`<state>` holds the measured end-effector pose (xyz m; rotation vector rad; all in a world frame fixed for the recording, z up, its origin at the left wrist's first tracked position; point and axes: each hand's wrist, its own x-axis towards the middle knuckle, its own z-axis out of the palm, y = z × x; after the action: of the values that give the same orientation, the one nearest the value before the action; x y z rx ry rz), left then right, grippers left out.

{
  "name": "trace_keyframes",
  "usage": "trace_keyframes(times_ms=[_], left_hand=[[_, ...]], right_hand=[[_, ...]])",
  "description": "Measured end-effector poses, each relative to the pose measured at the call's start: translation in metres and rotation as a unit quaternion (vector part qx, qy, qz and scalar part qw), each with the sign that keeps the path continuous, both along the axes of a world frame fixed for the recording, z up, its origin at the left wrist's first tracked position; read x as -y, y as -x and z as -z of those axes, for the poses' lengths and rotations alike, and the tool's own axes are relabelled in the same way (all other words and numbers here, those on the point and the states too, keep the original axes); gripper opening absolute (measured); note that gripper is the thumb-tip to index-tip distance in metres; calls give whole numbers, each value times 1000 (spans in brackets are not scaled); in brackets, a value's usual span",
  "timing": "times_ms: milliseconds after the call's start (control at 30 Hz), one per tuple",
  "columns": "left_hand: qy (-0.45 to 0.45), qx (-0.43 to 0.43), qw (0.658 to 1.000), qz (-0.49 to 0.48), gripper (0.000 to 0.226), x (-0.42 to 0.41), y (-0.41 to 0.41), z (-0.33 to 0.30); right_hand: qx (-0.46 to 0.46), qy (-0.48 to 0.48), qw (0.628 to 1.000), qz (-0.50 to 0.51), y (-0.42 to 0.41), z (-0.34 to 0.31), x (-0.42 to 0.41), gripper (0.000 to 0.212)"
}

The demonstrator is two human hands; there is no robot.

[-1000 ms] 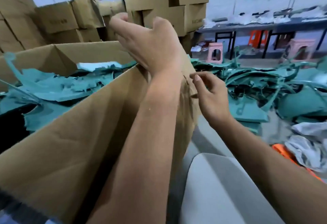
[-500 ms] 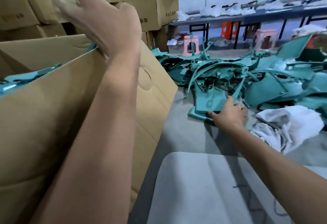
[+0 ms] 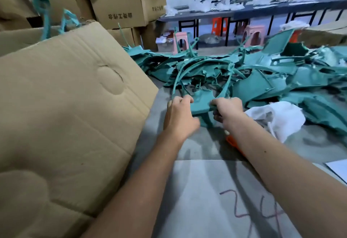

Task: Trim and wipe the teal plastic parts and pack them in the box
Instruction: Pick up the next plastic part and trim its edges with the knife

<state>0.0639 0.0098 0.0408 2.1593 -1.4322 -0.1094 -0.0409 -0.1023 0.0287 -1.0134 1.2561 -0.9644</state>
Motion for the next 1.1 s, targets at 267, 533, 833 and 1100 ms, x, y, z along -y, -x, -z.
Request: trace_keyframes(times_ms=[267,533,833,1100], left_hand=[[194,28,975,-104,21,14,23,29],[378,-616,691,-21,8,5,50,22],[279,-723,630,40,33,-14,32,49],[276,-727,626,58,34,-7,30,51]], right_hand=[[32,162,973,-160,75,-41,-42,42],[-627,310,628,-341,105,-2,-53,44],[-400,376,835,-39,143,-11,-35,11],[-113,540,793,259,168,-2,-42,20]])
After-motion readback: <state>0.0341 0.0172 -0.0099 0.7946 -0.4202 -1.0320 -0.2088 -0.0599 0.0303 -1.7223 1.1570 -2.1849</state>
